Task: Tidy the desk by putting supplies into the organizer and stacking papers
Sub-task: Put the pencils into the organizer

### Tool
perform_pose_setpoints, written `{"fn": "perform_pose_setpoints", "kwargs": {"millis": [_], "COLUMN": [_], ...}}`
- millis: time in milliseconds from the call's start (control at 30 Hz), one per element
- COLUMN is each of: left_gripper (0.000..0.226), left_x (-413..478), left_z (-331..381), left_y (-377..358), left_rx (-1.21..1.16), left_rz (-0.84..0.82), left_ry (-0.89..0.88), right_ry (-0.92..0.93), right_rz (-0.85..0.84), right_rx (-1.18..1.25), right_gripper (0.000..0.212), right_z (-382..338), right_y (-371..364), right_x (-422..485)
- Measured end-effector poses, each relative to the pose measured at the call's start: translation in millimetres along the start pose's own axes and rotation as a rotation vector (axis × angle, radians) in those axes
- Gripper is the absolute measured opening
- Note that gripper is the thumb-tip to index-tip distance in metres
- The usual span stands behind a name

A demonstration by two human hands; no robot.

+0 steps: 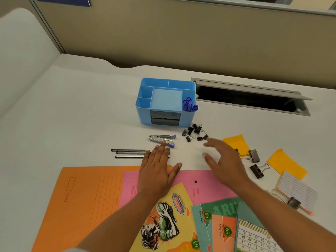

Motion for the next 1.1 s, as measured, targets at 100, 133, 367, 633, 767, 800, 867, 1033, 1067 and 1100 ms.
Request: {"fn": "perform_pose_setpoints", "kwargs": {"millis": [100, 133, 367, 633, 767, 800, 867, 1033, 1067, 1100], "left_gripper": [0.073, 0.073, 0.041, 0.028, 0.025, 0.025, 0.025, 0.022, 0.020, 0.020], "left_x": [-0.8, -0.7, 5.4, 22.6, 22.8, 22.6, 23.0, 25.1, 26.0, 27.1], "left_z": [-0.6, -1.1, -6.6, -83.7, -91.3, -86.4, -75.8, -53.2, -48.0, -43.7], "left_y": [0.5, 0.9, 17.4, 59.9, 66.8, 67.3, 65.9, 60.8, 59.8, 58.8], "left_rx": [-0.005, -0.007, -0.016, 0.098, 0.110, 0.115, 0.139, 0.335, 0.358, 0.368], "left_rz": [-0.008, -0.011, 0.152, 0.002, -0.114, -0.129, -0.137, -0.052, -0.051, -0.057], "left_ry": [0.000, -0.001, -0.022, -0.007, -0.089, -0.129, -0.192, -0.259, -0.282, -0.297], "right_ry": [-0.037, -0.031, 0.078, 0.091, 0.098, 0.100, 0.102, 0.109, 0.111, 0.112], "right_rz": [-0.087, -0.112, -0.159, -0.143, -0.141, -0.139, -0.135, -0.125, -0.122, -0.120], "right_rx": [-0.079, -0.113, -0.343, -0.365, -0.379, -0.380, -0.387, -0.390, -0.390, -0.388], "right_gripper": [0.040, 0.044, 0.061, 0.058, 0.057, 0.057, 0.057, 0.056, 0.056, 0.056], "right_z": [10.4, 12.9, 27.3, 28.7, 27.3, 27.2, 26.3, 25.7, 26.0, 26.3], "right_y": [-16.0, -19.7, -35.3, -36.9, -36.9, -36.8, -36.6, -36.5, -36.7, -36.7], "right_x": [-27.2, -32.4, -44.1, -45.4, -45.7, -45.7, -46.0, -46.9, -46.9, -47.0]}}
Point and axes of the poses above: each hand's wrist, its own x-axis towards the middle knuckle, its own y-axis out of the back of the hand, z = x × y, the point moved 3 cm from there along x, towards the middle knuckle, and after that the axes turned 11 degrees about x, right-handed, at the moved point
